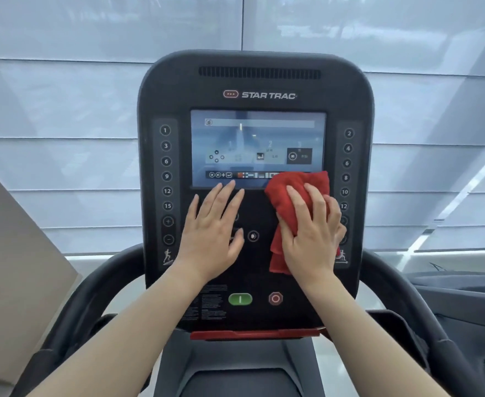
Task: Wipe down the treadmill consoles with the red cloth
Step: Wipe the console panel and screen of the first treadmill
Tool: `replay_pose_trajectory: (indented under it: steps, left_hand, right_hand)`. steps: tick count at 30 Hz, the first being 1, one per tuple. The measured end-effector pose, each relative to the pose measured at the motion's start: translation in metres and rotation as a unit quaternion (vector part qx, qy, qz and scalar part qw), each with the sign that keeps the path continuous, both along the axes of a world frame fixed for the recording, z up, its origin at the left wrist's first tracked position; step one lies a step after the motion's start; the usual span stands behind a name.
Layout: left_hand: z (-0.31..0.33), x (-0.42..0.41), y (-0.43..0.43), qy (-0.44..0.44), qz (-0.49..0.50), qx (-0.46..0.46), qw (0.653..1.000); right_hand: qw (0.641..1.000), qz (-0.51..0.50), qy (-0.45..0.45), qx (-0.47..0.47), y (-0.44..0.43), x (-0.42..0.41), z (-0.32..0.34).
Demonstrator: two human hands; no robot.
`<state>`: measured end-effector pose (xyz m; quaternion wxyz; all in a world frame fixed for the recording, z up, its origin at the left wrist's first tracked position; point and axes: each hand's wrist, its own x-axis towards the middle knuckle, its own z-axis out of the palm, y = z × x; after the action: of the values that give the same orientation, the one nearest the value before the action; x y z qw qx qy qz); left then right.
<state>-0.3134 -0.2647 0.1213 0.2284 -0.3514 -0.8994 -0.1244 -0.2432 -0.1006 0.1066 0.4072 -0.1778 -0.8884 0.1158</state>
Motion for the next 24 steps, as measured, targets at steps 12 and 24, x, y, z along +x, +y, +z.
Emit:
replay_pose_trajectory:
  steps: [12,24]
  left_hand:
    - [-0.004,0.023,0.052,0.008,-0.006,-0.002,1.0]
    - [0.02,0.019,0.098,0.03,0.01,0.009,0.999]
  right_hand:
    - [1.0,0.005,0.0,-0.021,0.044,0.022,-0.003]
    - [0.996,0.026,0.044,-0.076,0.084,0.017,0.023]
